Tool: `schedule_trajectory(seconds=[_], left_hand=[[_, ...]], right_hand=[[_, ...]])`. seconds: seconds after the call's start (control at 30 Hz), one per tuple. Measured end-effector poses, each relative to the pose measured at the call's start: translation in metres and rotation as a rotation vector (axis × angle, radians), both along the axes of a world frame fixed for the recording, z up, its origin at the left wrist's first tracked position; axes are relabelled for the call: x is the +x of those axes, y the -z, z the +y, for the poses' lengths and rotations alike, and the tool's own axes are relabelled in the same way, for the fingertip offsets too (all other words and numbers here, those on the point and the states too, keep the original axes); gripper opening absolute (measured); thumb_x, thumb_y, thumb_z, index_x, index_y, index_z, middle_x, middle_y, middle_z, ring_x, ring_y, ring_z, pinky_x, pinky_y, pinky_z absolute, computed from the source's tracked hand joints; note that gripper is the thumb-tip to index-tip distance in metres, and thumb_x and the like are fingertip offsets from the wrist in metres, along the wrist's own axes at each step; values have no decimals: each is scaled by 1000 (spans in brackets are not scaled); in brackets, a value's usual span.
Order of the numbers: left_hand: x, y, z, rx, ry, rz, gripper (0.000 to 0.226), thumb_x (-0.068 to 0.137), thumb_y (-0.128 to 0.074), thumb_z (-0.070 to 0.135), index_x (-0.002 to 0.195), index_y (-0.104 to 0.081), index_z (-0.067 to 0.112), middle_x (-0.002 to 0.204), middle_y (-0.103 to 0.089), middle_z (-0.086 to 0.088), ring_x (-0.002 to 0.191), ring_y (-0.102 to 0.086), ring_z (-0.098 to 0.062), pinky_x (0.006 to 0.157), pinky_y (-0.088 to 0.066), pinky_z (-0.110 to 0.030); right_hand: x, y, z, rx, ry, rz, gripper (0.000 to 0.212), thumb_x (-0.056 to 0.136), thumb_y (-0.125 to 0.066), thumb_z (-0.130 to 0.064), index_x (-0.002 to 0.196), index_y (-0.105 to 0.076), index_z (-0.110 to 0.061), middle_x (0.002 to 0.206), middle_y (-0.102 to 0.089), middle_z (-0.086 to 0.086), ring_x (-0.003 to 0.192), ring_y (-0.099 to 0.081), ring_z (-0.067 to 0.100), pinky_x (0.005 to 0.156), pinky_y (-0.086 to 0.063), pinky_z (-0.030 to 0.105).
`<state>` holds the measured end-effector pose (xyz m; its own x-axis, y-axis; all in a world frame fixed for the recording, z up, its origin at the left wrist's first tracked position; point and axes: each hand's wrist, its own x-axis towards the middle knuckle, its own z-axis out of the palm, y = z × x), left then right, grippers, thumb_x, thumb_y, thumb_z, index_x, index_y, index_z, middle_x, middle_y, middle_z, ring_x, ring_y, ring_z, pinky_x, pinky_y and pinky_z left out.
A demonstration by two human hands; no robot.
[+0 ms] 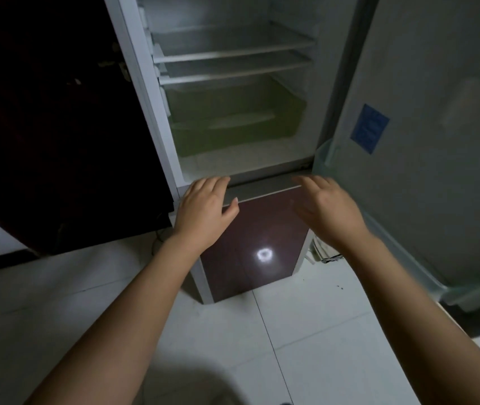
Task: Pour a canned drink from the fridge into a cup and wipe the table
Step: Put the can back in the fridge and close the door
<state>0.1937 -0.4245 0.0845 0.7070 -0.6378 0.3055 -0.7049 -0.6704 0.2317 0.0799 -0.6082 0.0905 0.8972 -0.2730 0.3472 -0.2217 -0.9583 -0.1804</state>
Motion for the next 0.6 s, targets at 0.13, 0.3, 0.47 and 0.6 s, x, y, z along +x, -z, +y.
schedule_trajectory(seconds=[0.13,0.3,0.47,0.6], left_hand=[[-41,3,5,-6,-42,8,51,94,-45,34,138,-39,10,139,-47,-6,130,-37,-22,109,-24,-31],[-108,11,12,-24,-110,50,51,92,-47,33,136,-41,7,136,-50,-9,127,-42,-25,106,-30,-35],[-179,13,15,-34,-130,83,53,93,-46,33,139,-37,8,140,-46,-9,131,-38,-24,107,-30,-33],[-223,14,12,-24,-123,111,54,94,-45,35,141,-35,10,142,-43,-6,133,-35,-21,106,-31,-33]], right_hand=[[-43,0,-3,2,10,1,46,90,-53,-28,132,-45,-11,129,-54,11,115,-48,32,89,-41,41],[-107,5,-4,10,-15,-24,45,90,-55,-26,131,-47,-12,126,-56,11,113,-51,33,87,-43,42],[-178,9,-3,39,-34,-6,44,90,-54,-27,132,-47,-15,126,-57,9,113,-51,31,86,-44,40],[-226,11,-3,62,-19,-3,43,91,-53,-29,132,-47,-15,127,-57,7,115,-51,27,89,-44,37]])
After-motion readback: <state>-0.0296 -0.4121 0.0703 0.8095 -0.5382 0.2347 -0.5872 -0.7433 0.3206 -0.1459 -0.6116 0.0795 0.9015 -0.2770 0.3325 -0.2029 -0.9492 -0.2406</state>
